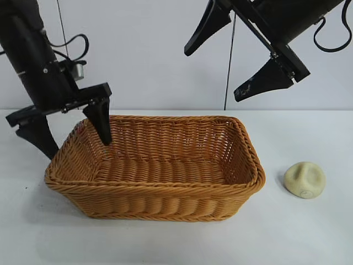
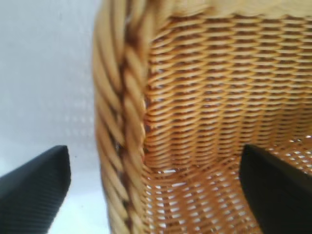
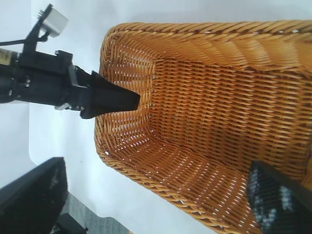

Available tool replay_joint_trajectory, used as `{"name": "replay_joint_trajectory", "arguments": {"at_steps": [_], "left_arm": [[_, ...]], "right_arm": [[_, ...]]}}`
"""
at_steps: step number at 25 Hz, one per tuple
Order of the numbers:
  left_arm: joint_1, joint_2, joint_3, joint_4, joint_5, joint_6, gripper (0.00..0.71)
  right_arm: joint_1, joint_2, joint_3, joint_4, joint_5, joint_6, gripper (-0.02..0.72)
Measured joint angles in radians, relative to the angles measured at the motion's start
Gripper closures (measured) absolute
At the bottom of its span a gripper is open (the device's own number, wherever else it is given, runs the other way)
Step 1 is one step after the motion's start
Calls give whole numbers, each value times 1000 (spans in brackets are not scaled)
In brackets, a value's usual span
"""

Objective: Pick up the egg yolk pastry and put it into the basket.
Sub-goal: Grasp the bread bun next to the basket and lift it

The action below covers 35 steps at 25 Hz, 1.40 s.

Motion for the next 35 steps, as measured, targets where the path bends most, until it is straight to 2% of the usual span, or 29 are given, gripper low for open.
{"name": "replay_joint_trajectory", "arguments": {"at_steps": [6,12,15,21,25,29,35], "left_arm": [[0,-59,-122,136,98,-31,20],[11,-69,-180,341,102,-68,20],[55,-69,-180,362,104,-71,20],[179,-76,-179,367,104,-71,20],[194,-125,-138,362,105,-57,20],[194,-219,-31,362,105,-43,20],[194,-472,179,362,105,-31,20]], "right_arm": [[0,0,0,0,0,0,10],[0,0,0,0,0,0,10],[0,0,0,0,0,0,10],[0,0,0,0,0,0,10],[0,0,0,0,0,0,10],[0,0,0,0,0,0,10],[0,0,0,0,0,0,10]]}}
